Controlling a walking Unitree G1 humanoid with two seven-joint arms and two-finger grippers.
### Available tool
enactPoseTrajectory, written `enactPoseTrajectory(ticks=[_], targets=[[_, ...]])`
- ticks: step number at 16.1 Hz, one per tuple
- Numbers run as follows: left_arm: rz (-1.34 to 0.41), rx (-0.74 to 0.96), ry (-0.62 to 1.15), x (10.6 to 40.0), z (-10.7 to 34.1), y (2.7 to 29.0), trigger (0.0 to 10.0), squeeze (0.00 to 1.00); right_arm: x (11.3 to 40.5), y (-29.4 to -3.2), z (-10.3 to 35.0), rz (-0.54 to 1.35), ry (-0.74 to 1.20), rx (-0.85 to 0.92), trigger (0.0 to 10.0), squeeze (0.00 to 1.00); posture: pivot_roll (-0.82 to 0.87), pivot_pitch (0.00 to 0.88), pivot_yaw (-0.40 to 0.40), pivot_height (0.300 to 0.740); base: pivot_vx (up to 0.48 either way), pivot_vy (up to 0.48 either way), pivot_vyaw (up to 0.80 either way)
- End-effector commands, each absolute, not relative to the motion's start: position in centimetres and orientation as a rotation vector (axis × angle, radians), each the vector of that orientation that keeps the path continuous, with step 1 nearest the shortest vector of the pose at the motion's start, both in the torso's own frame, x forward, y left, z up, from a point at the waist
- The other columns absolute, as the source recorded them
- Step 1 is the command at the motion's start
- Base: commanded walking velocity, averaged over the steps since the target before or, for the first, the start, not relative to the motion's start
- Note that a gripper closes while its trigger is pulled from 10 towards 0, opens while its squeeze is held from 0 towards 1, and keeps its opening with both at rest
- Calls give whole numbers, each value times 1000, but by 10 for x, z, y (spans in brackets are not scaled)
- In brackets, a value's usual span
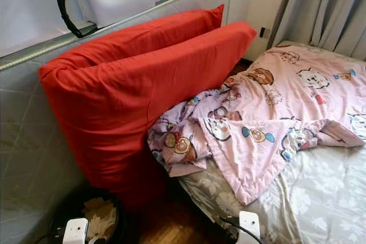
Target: Clean up the room
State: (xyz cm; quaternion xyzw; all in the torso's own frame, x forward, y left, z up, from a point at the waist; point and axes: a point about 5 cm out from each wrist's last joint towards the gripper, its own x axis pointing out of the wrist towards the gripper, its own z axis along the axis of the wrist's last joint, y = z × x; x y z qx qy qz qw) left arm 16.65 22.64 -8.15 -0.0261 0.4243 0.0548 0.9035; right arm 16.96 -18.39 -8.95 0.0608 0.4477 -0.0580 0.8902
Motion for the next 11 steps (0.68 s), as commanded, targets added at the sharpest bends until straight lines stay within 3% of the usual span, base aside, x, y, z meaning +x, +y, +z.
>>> enactPoseTrajectory(ticks=[1,11], targets=[[113,-28,905,162,-83,231,10000,0,170,-181,-90,-117,936,127,10000,0,40,15,34,740,255,0,0],[110,-24,904,163,-82,232,10000,0,171,-181,-90,-112,936,128,10000,0,40,17,35,740,266,0,0]])
